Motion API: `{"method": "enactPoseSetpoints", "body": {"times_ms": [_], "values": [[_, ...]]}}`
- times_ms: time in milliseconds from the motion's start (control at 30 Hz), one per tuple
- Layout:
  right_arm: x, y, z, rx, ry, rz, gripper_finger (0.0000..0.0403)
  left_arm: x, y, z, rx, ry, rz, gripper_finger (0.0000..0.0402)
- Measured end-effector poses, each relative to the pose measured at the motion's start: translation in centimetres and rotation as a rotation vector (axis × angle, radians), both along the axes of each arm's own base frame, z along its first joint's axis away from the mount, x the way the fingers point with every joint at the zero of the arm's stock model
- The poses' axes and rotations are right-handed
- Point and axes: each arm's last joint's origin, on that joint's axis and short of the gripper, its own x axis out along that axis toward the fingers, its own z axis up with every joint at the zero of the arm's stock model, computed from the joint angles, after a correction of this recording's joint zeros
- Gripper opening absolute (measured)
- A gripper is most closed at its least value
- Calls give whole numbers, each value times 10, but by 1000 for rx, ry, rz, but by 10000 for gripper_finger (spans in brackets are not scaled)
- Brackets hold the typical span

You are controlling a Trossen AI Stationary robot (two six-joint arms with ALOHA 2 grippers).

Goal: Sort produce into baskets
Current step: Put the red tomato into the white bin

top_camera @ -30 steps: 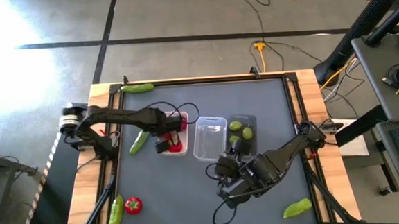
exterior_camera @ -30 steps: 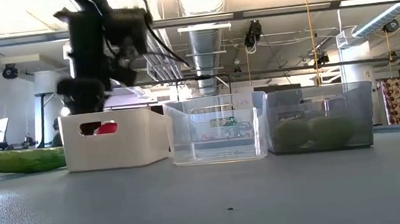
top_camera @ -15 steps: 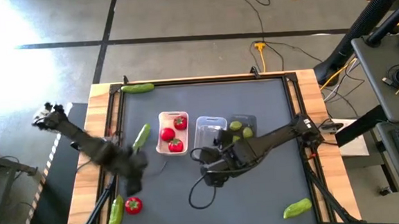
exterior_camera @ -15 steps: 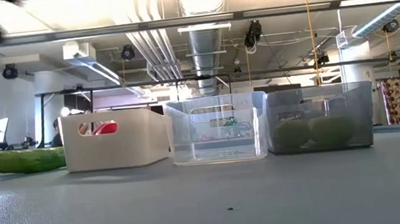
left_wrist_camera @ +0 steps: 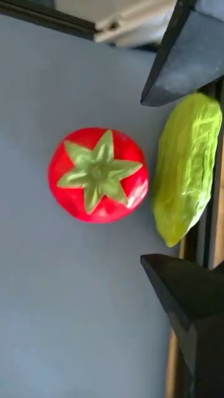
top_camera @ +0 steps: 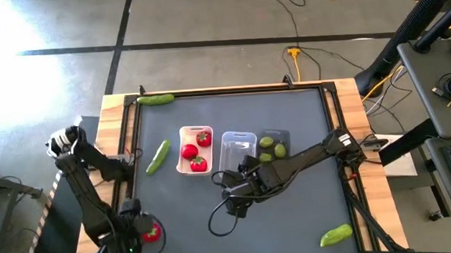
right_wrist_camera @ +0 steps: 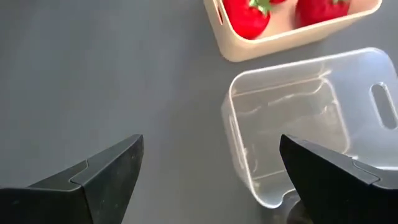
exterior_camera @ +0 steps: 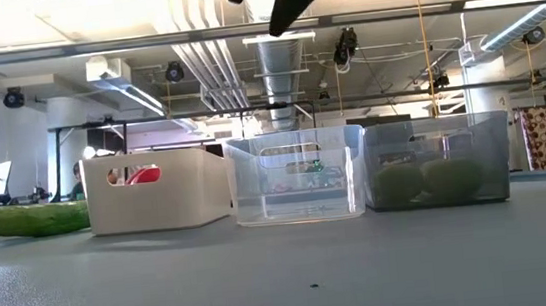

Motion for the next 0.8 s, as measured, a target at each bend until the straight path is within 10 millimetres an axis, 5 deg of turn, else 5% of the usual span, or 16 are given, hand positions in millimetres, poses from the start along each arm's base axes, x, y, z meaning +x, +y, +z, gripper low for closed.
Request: {"method": "enactPoseSetpoints", "body": {"times_ms": [533,700,800], "values": [[-12,28,-4,60,7,-19,368,21,-23,-57,77,-74,-135,365],[-23,23,20,44,40,-23,368,33,-19,-58,96,-75,-68,305],[-40,16,49,38,46,-35,368,47,0,-43,167,-81,-74,268]]}}
